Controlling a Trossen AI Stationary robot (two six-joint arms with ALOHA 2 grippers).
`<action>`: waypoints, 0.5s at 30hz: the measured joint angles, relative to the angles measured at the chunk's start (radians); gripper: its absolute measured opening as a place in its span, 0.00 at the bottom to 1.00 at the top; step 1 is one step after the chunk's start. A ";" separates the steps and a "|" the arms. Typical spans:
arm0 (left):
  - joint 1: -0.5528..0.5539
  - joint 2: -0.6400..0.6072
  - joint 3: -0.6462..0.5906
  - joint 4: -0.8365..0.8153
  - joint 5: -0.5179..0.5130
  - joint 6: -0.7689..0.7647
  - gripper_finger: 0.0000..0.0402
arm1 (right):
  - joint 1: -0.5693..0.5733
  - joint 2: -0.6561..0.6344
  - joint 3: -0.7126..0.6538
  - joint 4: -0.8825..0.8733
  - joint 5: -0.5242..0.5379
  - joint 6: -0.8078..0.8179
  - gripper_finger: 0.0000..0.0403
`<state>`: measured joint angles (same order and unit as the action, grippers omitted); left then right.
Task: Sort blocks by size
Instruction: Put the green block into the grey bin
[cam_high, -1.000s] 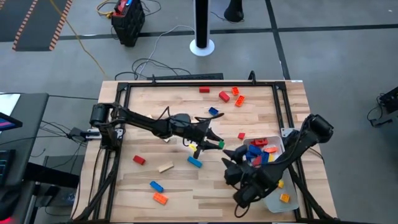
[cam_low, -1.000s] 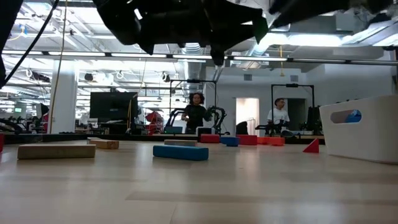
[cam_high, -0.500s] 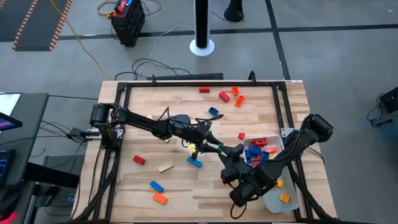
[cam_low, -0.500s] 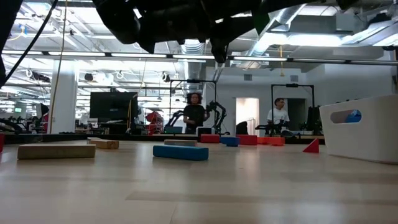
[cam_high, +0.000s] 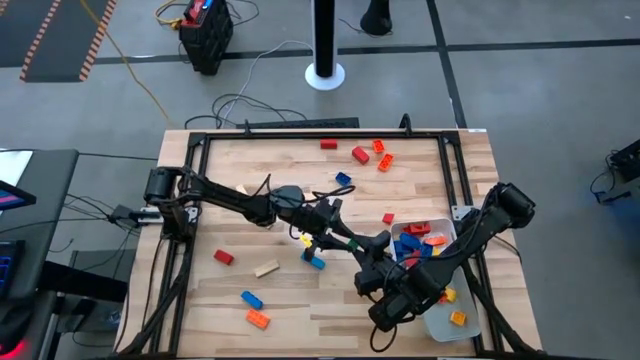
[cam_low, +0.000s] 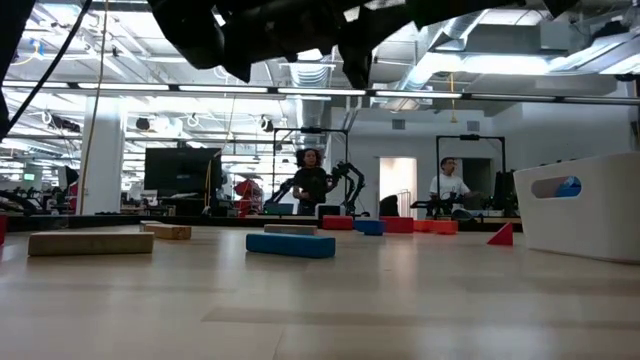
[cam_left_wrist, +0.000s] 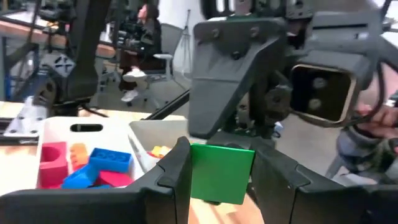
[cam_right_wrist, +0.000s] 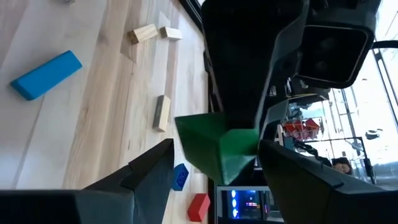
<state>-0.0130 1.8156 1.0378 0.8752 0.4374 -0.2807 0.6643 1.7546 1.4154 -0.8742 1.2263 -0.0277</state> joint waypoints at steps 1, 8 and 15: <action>-0.001 0.000 0.000 0.006 0.003 -0.004 0.31 | 0.000 0.000 0.000 0.000 0.000 0.000 0.69; -0.008 0.000 0.000 0.029 0.001 -0.005 0.31 | -0.014 0.000 -0.001 0.076 -0.001 -0.073 0.69; -0.009 0.000 0.000 0.050 -0.007 -0.020 0.31 | -0.058 0.000 -0.001 0.145 -0.020 -0.160 0.65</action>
<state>-0.0223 1.8156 1.0378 0.9249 0.4308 -0.3008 0.6068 1.7546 1.4147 -0.7287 1.2064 -0.1876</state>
